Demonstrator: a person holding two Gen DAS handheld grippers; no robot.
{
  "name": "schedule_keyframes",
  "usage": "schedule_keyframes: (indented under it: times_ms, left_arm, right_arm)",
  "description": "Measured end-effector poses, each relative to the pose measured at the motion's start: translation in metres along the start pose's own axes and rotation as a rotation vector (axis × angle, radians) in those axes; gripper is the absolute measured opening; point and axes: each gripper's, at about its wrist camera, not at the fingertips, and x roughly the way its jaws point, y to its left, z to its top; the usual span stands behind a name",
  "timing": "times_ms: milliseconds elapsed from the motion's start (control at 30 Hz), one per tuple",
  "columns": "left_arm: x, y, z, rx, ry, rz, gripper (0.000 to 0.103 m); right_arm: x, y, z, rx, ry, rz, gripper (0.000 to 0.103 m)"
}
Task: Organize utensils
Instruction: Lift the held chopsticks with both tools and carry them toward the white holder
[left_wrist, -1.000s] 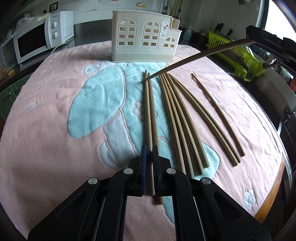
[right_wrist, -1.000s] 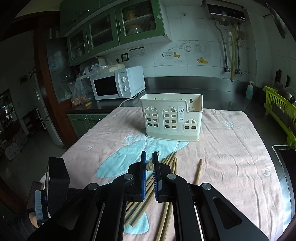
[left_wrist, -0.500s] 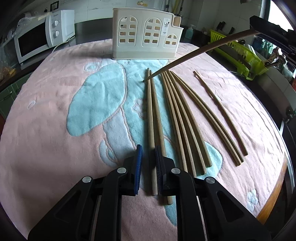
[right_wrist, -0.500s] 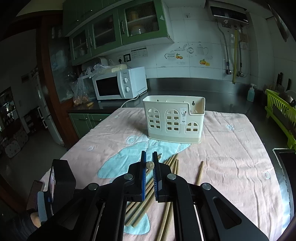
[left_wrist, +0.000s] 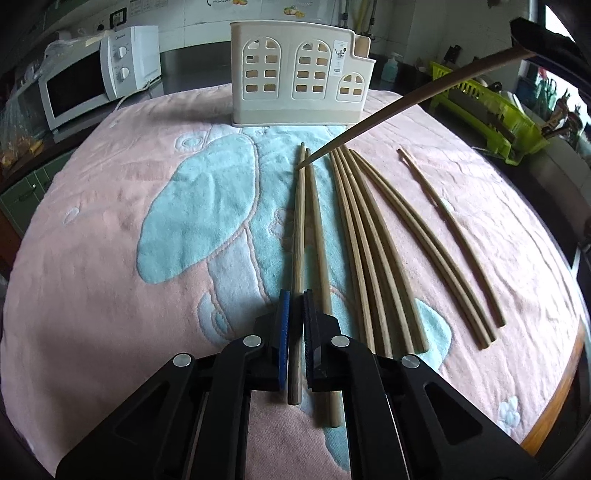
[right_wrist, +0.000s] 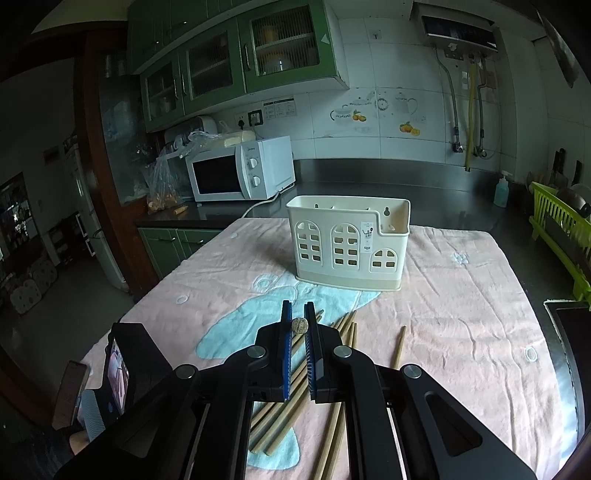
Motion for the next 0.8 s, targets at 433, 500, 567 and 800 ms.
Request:
schedule_keyframes:
  times_ms: [433, 500, 567, 800]
  left_arm:
    - [-0.045, 0.024, 0.033, -0.105, -0.158, -0.114, 0.005]
    - [-0.050, 0.027, 0.038, -0.113, -0.177, -0.122, 0.005]
    - [-0.053, 0.028, 0.045, -0.109, -0.194, -0.116, 0.005]
    - [-0.061, 0.028, 0.077, -0.086, -0.234, -0.108, 0.005]
  right_arm:
    - [-0.017, -0.012, 0.034, 0.014, -0.087, 0.006, 0.006]
    - [-0.022, -0.015, 0.044, 0.019, -0.106, 0.018, 0.006]
    - [-0.025, -0.015, 0.053, 0.008, -0.123, 0.015, 0.006]
    - [-0.028, -0.031, 0.091, -0.021, -0.134, -0.005, 0.006]
